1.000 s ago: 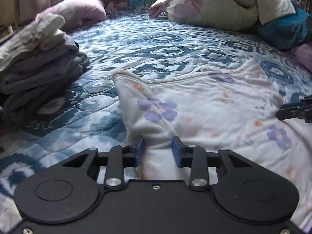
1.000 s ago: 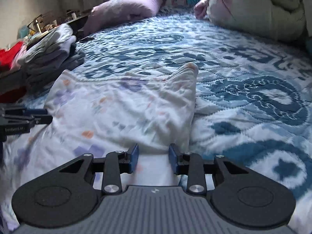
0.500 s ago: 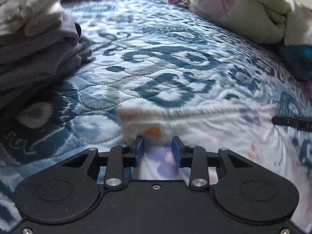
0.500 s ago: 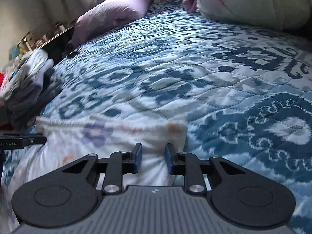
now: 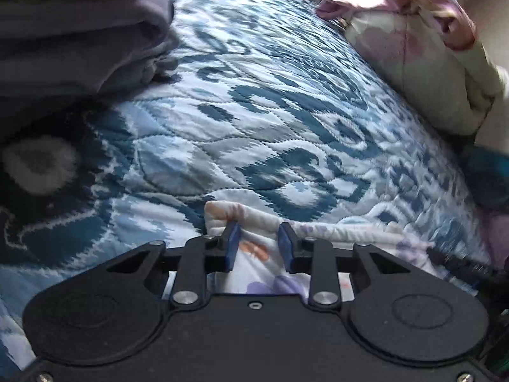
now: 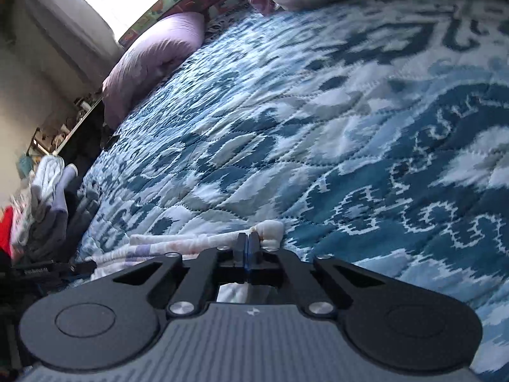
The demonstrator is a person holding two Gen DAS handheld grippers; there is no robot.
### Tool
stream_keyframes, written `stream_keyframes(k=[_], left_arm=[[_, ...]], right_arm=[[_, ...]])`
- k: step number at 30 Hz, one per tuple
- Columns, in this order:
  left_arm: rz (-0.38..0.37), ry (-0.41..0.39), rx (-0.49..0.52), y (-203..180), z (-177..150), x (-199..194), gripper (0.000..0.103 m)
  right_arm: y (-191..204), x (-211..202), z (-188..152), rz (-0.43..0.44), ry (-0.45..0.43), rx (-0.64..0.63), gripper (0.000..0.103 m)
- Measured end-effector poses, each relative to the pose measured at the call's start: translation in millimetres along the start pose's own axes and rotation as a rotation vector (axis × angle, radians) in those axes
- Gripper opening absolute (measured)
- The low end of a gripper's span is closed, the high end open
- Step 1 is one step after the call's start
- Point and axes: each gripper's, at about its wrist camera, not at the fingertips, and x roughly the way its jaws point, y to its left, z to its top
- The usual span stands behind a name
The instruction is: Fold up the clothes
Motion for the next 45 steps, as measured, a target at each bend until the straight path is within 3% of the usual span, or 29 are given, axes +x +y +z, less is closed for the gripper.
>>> stream_keyframes(k=[3,5,7,13,21,23,26,28,30,33,37,38,41,44,45], left_arm=[[-0.007,-0.050,-0.027,-1.3,-5.4,-26.9,0.032],[0.001,-0.088,0.003,-5.2,-15.7,-48.0,0.039],[0.011,-0.111,0.036,-6.8,-30.0,-67.8,0.039],[0.077,-0.163,0.203,-19.8,-92.2,-118.2,0.039],[0.146,-0.152,0.427,-44.3,-210.7,-154.3,0.039],[0.170,-0.152,0.472,-48.1,-235.4,-157.3,0.042],[0.231,-0.144,0.523,-47.6,-266.6,-146.3,0.055],[0.278,-0.186,0.581,-53.2,-282.6,-147.5,0.056],[0.253,-0.224,0.576,-60.2,-288.0,-158.9,0.056],[0.206,-0.274,0.544,-71.2,-295.0,-164.7,0.056],[0.243,-0.179,0.584,-73.2,-307.4,-134.0,0.058],[0.230,-0.199,0.566,-71.0,-303.6,-142.1,0.058],[0.199,-0.286,0.481,-58.7,-286.1,-170.1,0.055],[0.251,-0.393,0.398,-33.7,-260.8,-180.3,0.053],[0.279,-0.407,0.328,-18.5,-251.5,-183.3,0.050]], right_arm=[[14.6,-23.4,1.8,-0.017,-0.025,-0.010,0.001],[24.8,-39.4,2.9,-0.029,-0.043,-0.017,0.022],[35.6,-57.3,-0.5,-0.034,-0.052,-0.045,0.030],[66.8,-110.1,-41.5,-0.049,-0.005,-0.239,0.030],[97.7,-161.0,-136.7,-0.061,0.108,-0.441,0.034],[106.4,-165.7,-158.8,-0.079,0.148,-0.503,0.035],[112.7,-165.9,-191.4,-0.103,0.182,-0.543,0.039],[114.6,-158.5,-215.3,-0.148,0.195,-0.595,0.041],[125.5,-161.6,-233.7,-0.202,0.132,-0.661,0.041],[142.5,-180.0,-245.0,-0.108,0.012,-0.629,0.041],[152.6,-151.5,-270.0,-0.183,0.073,-0.715,0.042],[154.2,-145.2,-277.9,-0.209,0.082,-0.760,0.042],[161.6,-159.9,-272.4,-0.189,0.080,-0.740,0.042],[160.3,-173.9,-263.4,-0.138,0.024,-0.684,0.042],[160.6,-173.7,-261.7,-0.133,0.018,-0.671,0.042]])
